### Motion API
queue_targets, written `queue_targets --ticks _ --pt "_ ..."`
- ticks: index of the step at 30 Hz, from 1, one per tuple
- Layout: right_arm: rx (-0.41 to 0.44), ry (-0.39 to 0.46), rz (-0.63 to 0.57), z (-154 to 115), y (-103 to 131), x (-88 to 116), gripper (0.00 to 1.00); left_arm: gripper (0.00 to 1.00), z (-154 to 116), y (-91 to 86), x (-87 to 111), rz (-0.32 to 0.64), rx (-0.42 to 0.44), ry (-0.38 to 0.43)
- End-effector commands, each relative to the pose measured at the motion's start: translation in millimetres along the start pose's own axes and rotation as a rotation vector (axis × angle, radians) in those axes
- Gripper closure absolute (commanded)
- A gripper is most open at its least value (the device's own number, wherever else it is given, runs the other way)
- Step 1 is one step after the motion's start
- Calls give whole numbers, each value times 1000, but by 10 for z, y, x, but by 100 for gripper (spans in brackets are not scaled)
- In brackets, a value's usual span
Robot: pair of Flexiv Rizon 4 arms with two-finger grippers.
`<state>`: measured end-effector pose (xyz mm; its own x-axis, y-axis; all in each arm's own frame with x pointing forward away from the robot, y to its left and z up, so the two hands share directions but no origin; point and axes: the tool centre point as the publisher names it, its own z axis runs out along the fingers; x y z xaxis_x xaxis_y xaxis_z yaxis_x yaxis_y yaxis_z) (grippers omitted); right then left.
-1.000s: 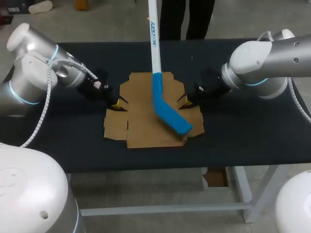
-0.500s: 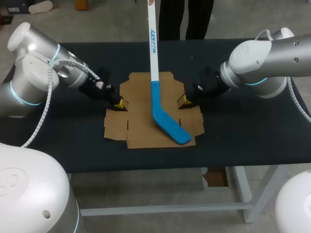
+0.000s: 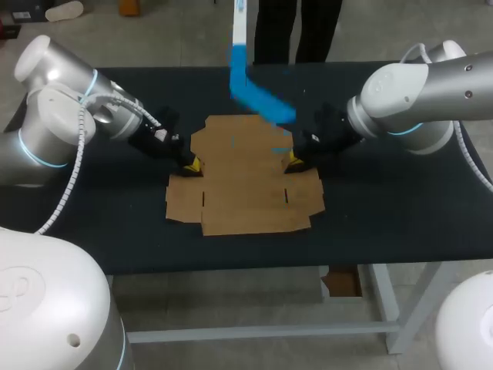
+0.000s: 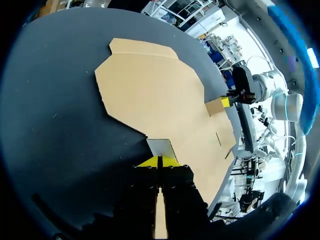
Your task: Assemble the packaging by folding the flat box into shape, placing the metal phone stand inside, and closing the box properly
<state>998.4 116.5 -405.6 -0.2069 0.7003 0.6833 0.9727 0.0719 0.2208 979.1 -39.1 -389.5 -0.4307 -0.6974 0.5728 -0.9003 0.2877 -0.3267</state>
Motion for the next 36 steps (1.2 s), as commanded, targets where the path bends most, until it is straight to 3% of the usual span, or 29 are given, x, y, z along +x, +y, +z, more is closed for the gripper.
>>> queue_targets --ticks 1,23,36 --pt "0 -3 -1 13 2 20 100 100 9 -7 30 5 -3 0" --pt "-1 -40 -15 28 14 92 100 100 149 -83 125 37 -26 -34" --pt "7 -105 -23 59 5 122 100 100 243 -110 150 41 -46 -60"
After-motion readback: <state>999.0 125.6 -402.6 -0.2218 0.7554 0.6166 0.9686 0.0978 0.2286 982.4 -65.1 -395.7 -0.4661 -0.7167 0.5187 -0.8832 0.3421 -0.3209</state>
